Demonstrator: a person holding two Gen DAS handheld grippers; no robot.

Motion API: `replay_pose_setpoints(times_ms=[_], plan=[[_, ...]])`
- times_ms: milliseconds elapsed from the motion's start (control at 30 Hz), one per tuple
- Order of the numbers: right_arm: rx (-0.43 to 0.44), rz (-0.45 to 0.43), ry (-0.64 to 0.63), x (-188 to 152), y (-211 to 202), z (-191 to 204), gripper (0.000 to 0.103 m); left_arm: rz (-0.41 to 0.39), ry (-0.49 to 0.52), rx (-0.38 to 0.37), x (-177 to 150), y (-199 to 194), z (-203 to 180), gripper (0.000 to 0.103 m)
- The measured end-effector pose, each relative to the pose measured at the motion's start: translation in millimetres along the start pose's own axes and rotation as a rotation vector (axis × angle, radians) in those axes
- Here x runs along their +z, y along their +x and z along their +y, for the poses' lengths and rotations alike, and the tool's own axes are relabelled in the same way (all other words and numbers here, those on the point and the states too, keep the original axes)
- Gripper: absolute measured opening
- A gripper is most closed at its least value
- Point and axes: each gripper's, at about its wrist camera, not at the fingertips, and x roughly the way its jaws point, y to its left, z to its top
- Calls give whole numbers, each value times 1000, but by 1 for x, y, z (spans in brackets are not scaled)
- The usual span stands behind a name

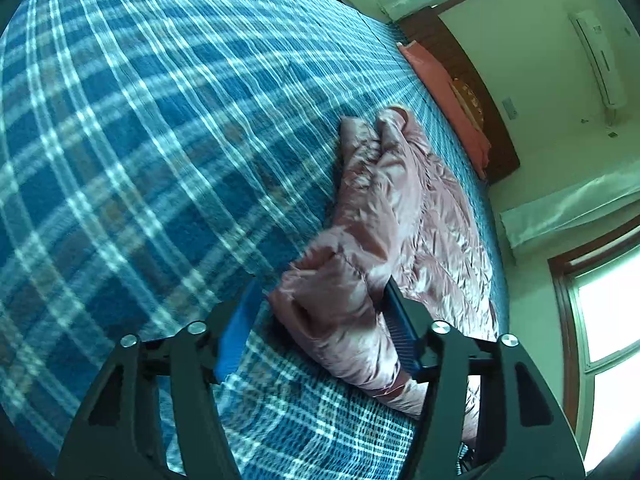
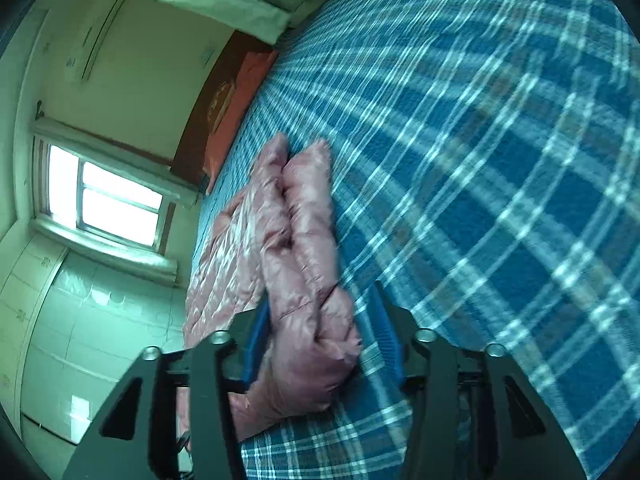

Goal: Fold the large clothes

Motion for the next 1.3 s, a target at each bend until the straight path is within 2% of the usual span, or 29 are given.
replay_pose_setpoints(times_ms=[133,233,300,467,533,633,733,900,1033,1133,1200,1300], plan=[[-52,-15,-2,8,-14,-4,54,-9,53,82,9,-8,2,64],[-123,-40,-54,14,-27,4,53,-20,112,151,13,-14,-1,64],[-175,-53,-110,17,-34,16,54,-60,183,217,14,-23,-11,64],[-366,-99,-394,10,-38,76,53,-208,425,375,12,-45,-54,64],[-388,-91,-489,-1,-30,100,53,-258,524,410,6,-48,-77,64],[-392,-60,-613,-19,-8,131,53,-290,647,413,-7,-42,-111,64],[-384,0,-729,-44,22,162,53,-251,740,408,-21,-18,-142,64],[-358,86,-876,-75,79,214,53,-169,833,393,-44,37,-187,64],[-358,125,-936,-97,120,239,53,-128,886,438,-58,82,-208,64],[-410,151,-977,-108,144,237,53,-89,894,492,-61,107,-205,64],[-441,198,-973,-111,163,228,53,-52,897,519,-61,123,-198,64],[-451,208,-971,-116,174,209,54,-29,870,510,-61,134,-189,64]])
